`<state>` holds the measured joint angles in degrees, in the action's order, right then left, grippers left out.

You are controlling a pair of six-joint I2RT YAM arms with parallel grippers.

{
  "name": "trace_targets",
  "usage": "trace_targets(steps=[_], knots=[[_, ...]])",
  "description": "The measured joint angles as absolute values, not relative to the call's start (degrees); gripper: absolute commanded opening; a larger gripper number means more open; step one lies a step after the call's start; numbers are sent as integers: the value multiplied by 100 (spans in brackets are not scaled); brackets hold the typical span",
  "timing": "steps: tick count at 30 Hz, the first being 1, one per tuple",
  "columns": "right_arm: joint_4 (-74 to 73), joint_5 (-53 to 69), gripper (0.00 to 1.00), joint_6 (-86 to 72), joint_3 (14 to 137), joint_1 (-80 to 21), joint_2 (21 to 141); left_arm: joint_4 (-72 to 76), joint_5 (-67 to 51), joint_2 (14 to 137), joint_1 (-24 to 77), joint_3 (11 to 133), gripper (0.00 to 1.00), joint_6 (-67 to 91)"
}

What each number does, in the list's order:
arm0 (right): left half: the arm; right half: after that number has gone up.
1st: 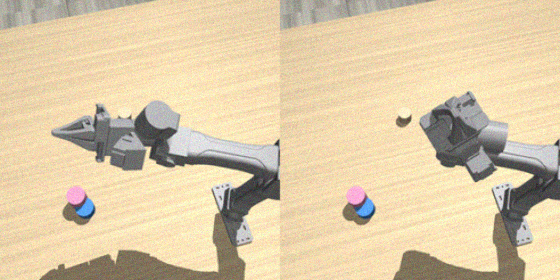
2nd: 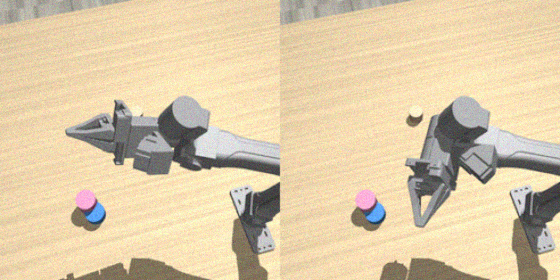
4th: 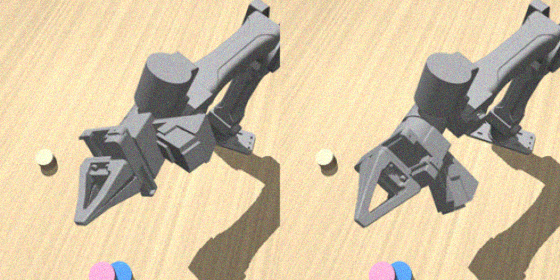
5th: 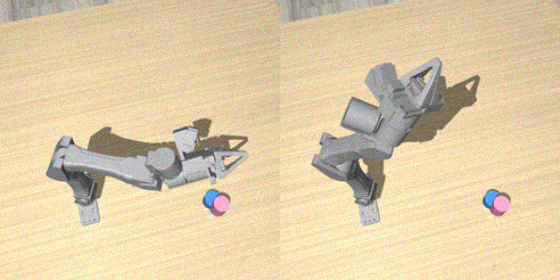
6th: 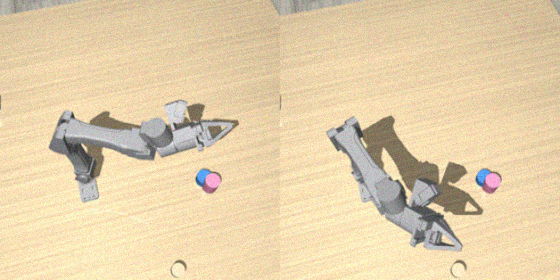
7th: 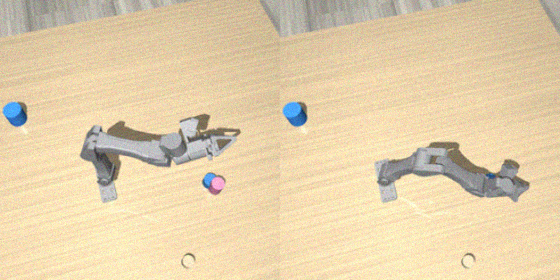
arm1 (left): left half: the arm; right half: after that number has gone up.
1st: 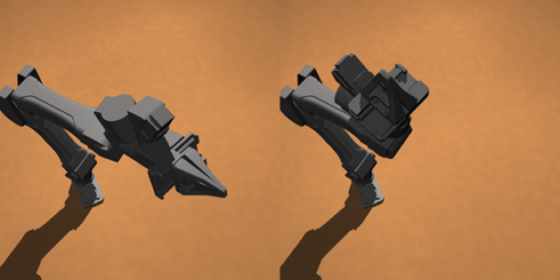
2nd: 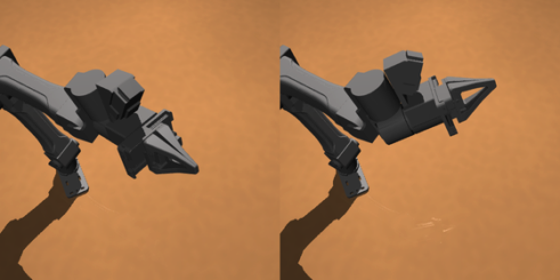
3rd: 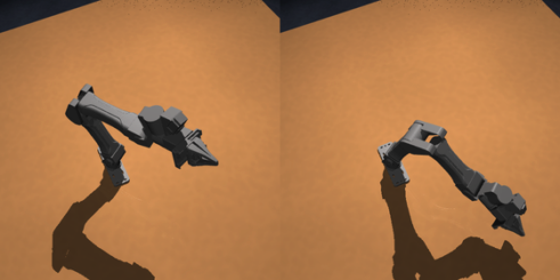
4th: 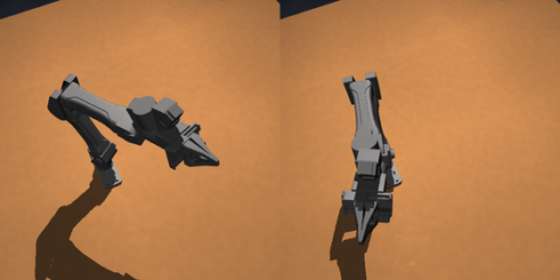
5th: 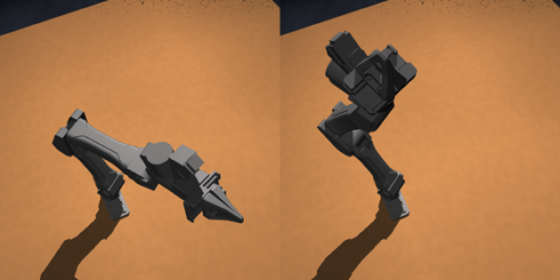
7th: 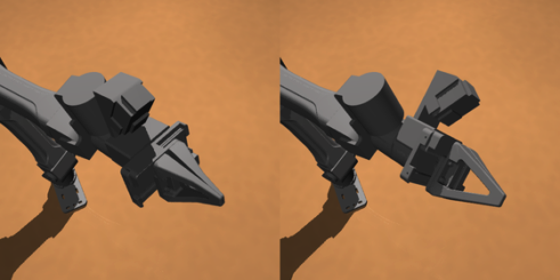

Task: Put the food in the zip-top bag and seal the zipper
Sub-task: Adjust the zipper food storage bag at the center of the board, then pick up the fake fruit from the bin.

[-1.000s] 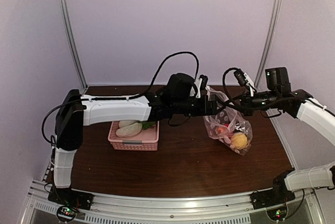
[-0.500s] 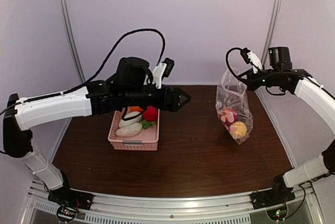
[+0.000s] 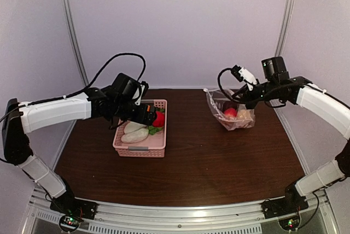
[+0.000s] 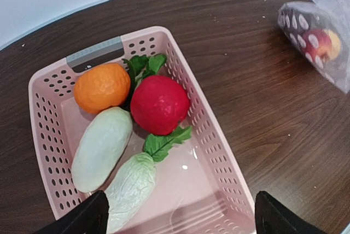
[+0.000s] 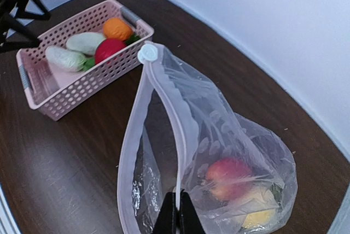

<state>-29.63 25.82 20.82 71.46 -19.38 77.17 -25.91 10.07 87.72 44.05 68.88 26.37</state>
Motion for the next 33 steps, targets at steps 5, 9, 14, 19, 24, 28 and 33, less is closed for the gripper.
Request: trace_targets(steps=[5, 9, 14, 19, 24, 28, 33], knots=[[-3072, 3081, 0, 2078, 6228, -2102, 7721, -2598, 978, 9588, 4257, 7262, 88, 2558], [-2912, 3371, 0, 2016, 5723, -2102, 7520, -2615, 740, 10252, 4084, 7592, 84, 2600], [-2718, 3583, 0, 1953, 5548, -2102, 7277, -2615, 399, 10722, 3704, 7953, 82, 2773], [-2477, 3621, 0, 1922, 5404, -2102, 7057, -2504, 86, 11109, 3540, 8313, 83, 2943], [-2383, 3625, 0, 1903, 5240, -2082, 6965, -2386, -45, 11465, 3540, 8545, 83, 3179], [-2324, 3649, 0, 1868, 5190, -2060, 6941, -2359, -47, 11649, 3540, 8604, 81, 3378], [-2246, 3691, 0, 1861, 5183, -2045, 6941, -2335, 1, 11802, 3540, 8689, 80, 3522]])
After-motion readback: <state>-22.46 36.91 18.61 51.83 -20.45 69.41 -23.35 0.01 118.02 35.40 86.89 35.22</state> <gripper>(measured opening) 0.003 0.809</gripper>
